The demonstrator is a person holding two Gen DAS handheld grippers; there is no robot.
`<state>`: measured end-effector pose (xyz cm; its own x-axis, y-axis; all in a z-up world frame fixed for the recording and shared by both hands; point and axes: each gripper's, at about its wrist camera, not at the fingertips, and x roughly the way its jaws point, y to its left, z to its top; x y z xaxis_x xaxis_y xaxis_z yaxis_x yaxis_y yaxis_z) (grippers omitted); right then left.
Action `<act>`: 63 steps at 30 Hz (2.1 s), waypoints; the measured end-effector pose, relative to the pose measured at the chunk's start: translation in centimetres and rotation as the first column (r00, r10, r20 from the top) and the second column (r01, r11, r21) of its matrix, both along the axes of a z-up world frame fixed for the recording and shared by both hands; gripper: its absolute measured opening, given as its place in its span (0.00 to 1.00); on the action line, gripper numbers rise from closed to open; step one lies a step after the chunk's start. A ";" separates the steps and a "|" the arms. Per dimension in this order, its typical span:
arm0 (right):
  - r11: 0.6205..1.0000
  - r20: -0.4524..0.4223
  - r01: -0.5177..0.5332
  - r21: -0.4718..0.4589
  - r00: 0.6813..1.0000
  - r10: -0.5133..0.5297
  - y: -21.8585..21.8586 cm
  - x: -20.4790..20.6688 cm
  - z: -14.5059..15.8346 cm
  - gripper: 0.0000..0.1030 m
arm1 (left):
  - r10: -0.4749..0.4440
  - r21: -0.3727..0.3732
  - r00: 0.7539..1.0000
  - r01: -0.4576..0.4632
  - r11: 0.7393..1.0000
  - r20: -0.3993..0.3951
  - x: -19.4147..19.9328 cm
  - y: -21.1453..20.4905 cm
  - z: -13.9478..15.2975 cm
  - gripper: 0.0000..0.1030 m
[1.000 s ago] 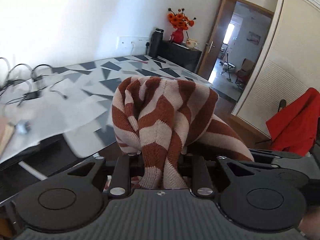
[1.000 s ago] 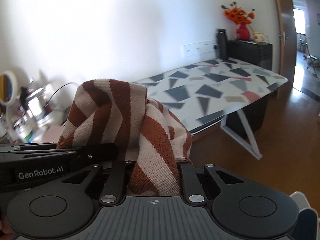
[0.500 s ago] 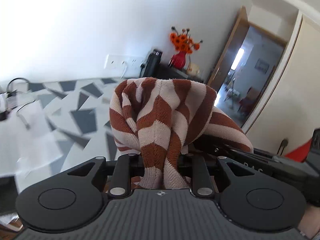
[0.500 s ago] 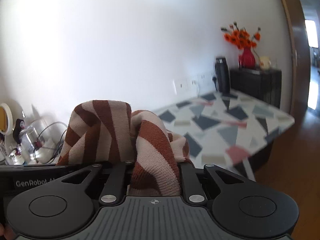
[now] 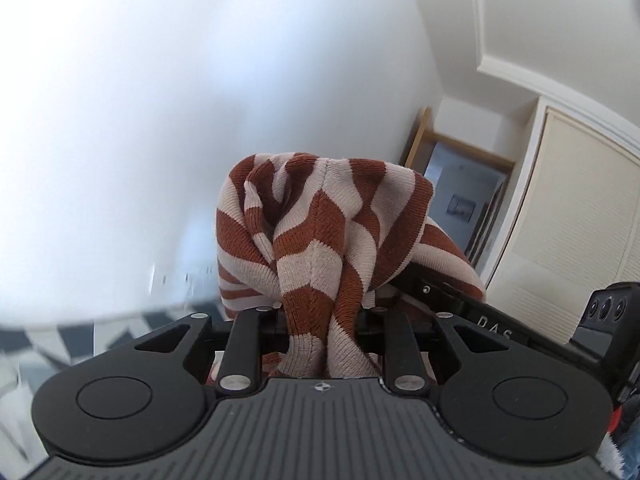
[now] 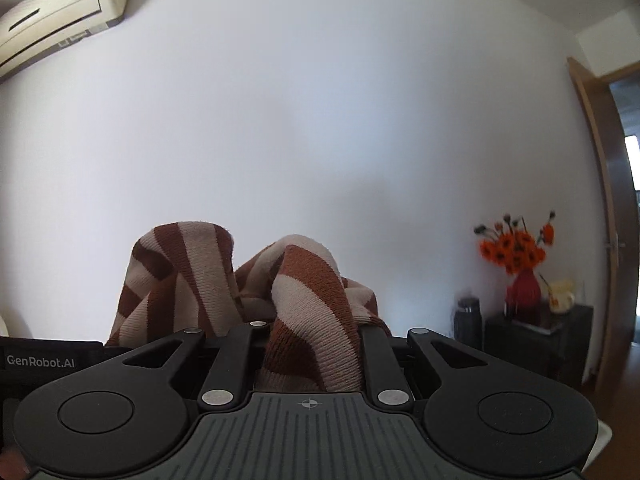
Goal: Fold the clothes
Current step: 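Carry the striped top with both grippers over to the patterned table, then lower the striped top onto the table with both grippers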
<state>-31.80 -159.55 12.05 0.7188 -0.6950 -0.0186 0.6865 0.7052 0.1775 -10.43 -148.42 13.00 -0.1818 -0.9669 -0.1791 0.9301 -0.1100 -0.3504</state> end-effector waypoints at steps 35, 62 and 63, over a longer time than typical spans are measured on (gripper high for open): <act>0.800 -0.331 -0.050 0.598 0.893 0.304 -35.1 10.5 -26.1 0.14 | 0.463 0.664 0.870 -0.246 0.706 -0.170 -1.3 -24.2 -29.4 0.29; 0.720 -0.273 -0.045 0.692 0.907 0.319 -45.8 -1.5 -29.0 0.79 | 0.487 0.735 0.863 -0.417 0.535 0.134 -6.0 -31.2 -34.9 0.58; 0.727 -0.293 -0.041 0.686 0.898 0.328 -44.8 -1.8 -28.7 0.79 | 0.485 0.732 0.864 -0.419 0.537 0.138 -6.0 -31.4 -35.2 0.53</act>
